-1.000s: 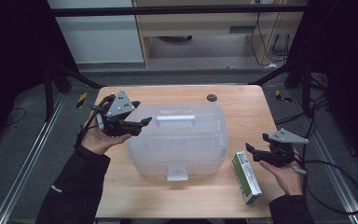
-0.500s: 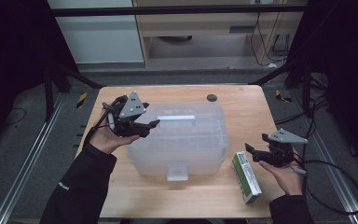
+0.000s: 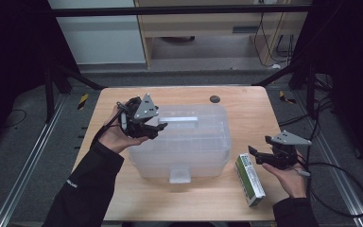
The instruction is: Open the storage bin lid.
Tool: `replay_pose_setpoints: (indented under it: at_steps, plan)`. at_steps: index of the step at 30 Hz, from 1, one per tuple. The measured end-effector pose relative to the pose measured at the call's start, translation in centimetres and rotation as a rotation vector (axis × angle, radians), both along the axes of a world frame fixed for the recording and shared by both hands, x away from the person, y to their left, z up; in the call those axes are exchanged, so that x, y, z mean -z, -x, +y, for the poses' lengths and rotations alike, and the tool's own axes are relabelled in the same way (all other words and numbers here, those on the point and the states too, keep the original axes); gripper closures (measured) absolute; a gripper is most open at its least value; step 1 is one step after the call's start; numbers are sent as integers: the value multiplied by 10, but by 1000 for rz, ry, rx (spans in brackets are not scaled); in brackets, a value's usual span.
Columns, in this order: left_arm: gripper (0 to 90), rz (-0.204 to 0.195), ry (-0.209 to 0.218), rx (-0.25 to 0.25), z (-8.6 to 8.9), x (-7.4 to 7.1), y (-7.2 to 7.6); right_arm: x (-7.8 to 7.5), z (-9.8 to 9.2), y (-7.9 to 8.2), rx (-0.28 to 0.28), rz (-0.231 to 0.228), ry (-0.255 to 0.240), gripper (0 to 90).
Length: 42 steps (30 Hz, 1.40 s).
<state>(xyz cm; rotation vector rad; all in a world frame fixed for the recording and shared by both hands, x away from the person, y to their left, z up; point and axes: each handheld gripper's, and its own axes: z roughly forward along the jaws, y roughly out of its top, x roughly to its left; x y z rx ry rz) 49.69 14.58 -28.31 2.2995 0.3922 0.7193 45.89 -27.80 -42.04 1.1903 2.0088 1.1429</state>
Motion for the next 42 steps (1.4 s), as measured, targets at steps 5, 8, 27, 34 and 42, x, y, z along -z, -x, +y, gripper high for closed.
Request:
replay_pose_setpoints:
  at_steps: [5, 8, 27, 34, 42]
  plan:
    - [419, 10, -37, 31, -4, 3, -4, 0, 0, 0, -1, 3, -1, 232]
    - [428, 11, -59, 41, -8, 5, -7, 1, 0, 0, -1, 5, 0, 232]
    - [590, 31, -138, 102, -23, 14, -20, 2, 1, 0, -12, 22, -3, 241]
    - [649, 45, -152, 103, -26, 17, -25, 2, 1, -1, -20, 25, 3, 251]
    - [677, 52, -173, 118, -26, 16, -27, 3, 2, -1, -26, 30, 5, 255]
